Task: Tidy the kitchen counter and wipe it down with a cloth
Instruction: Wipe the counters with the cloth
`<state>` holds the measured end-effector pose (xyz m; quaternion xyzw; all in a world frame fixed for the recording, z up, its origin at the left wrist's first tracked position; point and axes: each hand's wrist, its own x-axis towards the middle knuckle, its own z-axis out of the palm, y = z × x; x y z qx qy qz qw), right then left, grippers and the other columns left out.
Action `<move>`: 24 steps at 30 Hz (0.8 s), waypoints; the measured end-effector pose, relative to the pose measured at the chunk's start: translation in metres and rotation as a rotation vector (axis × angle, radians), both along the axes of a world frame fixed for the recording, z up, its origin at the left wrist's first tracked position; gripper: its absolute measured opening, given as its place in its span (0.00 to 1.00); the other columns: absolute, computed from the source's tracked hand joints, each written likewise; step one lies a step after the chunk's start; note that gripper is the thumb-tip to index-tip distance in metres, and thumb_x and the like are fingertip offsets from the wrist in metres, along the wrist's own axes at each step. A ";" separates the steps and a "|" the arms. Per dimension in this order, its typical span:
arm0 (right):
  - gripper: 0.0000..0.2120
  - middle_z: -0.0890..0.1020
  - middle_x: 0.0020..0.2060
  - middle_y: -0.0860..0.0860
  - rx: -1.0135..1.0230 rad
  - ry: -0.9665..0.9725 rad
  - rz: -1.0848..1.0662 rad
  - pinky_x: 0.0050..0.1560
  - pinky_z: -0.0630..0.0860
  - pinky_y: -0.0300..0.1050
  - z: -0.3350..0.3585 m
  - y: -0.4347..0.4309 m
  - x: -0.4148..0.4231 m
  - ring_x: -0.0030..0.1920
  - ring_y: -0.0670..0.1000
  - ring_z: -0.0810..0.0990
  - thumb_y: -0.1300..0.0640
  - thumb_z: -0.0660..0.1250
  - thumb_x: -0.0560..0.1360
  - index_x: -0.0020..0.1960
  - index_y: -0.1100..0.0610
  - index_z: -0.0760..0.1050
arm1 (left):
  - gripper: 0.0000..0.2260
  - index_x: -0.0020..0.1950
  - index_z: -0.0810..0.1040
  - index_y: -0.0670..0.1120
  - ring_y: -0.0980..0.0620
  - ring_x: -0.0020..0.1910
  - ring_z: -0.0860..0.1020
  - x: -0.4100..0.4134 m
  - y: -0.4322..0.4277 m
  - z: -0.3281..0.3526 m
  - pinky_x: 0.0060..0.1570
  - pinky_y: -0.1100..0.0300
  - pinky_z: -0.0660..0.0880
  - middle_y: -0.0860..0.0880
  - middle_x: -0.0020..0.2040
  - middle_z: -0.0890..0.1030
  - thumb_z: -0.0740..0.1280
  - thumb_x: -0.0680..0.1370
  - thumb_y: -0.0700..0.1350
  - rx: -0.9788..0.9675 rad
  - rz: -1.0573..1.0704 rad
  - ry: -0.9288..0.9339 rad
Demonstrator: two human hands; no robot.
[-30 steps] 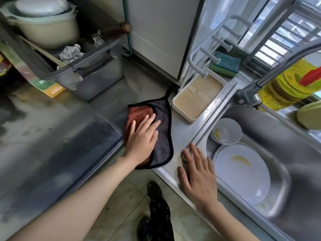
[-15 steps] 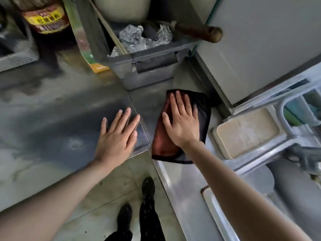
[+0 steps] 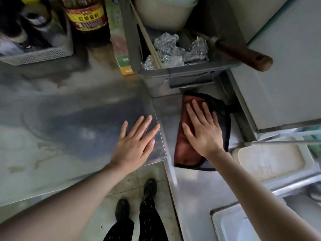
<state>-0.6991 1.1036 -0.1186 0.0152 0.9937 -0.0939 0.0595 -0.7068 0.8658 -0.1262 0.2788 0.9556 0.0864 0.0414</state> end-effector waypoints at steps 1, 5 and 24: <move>0.32 0.53 0.77 0.50 -0.002 -0.001 -0.120 0.73 0.48 0.55 -0.001 0.002 -0.007 0.76 0.54 0.48 0.38 0.43 0.76 0.77 0.51 0.50 | 0.20 0.72 0.66 0.53 0.48 0.72 0.63 0.000 0.000 0.000 0.68 0.41 0.57 0.48 0.74 0.63 0.51 0.80 0.52 -0.001 0.003 0.001; 0.39 0.48 0.76 0.61 -0.079 0.008 -0.563 0.75 0.46 0.57 0.001 -0.040 -0.020 0.76 0.58 0.46 0.37 0.45 0.76 0.76 0.64 0.44 | 0.21 0.73 0.63 0.53 0.48 0.73 0.60 0.000 -0.001 0.000 0.69 0.41 0.55 0.48 0.75 0.61 0.51 0.80 0.51 -0.020 -0.011 -0.023; 0.29 0.54 0.76 0.51 -0.117 0.052 -0.120 0.74 0.46 0.47 -0.003 -0.053 -0.003 0.76 0.49 0.49 0.46 0.43 0.79 0.76 0.57 0.53 | 0.21 0.74 0.61 0.52 0.47 0.74 0.59 0.001 -0.002 0.003 0.70 0.41 0.56 0.46 0.75 0.60 0.50 0.80 0.51 -0.015 -0.030 -0.059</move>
